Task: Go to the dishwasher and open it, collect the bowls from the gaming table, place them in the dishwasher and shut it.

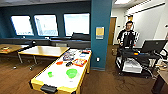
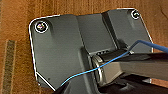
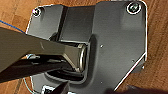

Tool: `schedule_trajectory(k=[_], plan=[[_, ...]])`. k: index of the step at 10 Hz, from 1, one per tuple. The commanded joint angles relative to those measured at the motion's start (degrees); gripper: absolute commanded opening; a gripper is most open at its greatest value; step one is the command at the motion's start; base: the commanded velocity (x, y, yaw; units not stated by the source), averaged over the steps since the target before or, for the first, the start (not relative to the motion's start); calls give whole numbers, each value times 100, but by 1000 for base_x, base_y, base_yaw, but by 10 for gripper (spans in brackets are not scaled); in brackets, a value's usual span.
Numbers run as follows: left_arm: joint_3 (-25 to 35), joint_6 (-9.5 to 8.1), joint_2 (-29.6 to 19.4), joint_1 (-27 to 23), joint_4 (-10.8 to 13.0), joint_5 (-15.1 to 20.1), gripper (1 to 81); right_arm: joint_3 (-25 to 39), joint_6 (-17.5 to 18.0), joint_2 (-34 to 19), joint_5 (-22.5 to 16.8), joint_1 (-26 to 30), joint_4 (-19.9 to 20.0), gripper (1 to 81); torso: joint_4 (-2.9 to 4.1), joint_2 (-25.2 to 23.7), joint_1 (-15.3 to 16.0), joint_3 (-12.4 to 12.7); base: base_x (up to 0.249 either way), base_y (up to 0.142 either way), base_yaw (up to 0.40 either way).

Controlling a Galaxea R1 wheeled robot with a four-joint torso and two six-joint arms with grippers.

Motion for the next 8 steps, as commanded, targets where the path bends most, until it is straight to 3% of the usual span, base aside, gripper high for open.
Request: schedule_trajectory(k=[1,8], plan=[[8,53,22,-295,4,297,811,19,-9,13,-276,281,-25,811,0,0,0,0,80,100,0],[8,53,22,-295,4,297,811,19,-17,13,-276,273,-42,811,0,0,0,0,80,100,0]])
